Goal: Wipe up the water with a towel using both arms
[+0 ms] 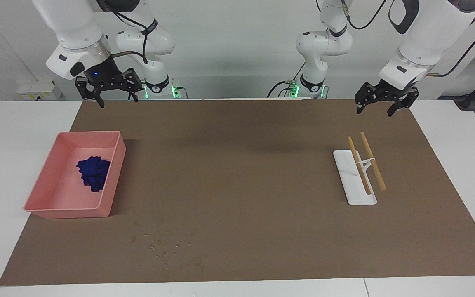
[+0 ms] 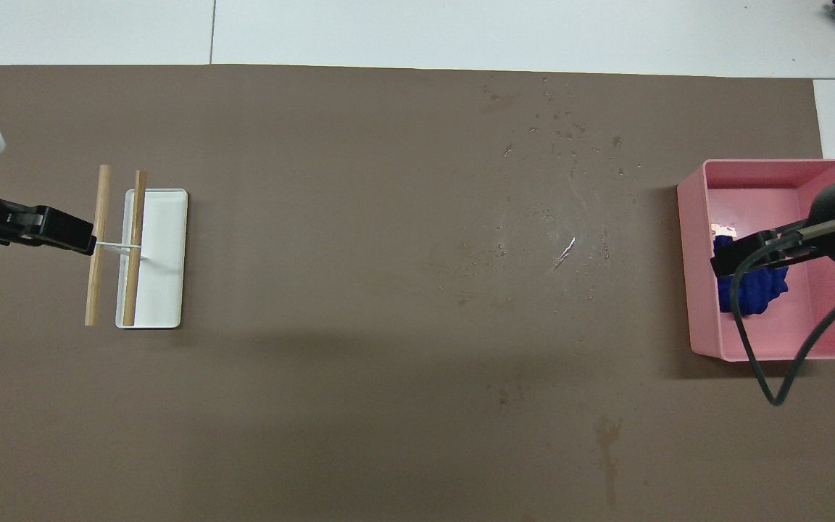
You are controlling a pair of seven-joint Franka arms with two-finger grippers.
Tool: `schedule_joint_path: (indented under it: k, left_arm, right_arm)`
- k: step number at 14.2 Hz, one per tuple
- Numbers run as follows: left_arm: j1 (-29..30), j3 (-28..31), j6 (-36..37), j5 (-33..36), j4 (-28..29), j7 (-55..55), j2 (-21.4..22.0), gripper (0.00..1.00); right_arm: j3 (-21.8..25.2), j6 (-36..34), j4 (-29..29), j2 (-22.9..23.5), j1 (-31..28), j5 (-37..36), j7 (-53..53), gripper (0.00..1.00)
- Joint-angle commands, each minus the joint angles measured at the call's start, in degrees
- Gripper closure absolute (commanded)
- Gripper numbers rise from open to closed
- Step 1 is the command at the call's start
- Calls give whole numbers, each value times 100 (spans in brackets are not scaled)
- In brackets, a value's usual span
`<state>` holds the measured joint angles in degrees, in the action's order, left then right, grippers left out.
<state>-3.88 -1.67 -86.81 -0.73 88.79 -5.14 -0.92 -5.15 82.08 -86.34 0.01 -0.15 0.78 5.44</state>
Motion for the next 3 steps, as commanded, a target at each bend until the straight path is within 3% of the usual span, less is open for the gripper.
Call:
schedule_joint_path:
  k: [1, 3]
  left_arm:
    - [62, -35, -82, -15, 165, -48, 136, 0]
    - [62, -35, -82, -15, 157, -48, 136, 0]
  right_arm:
    - [58, 116, -146, -124, 41, 45, -87, 0]
    - [58, 133, -155, -124, 41, 45, -87, 0]
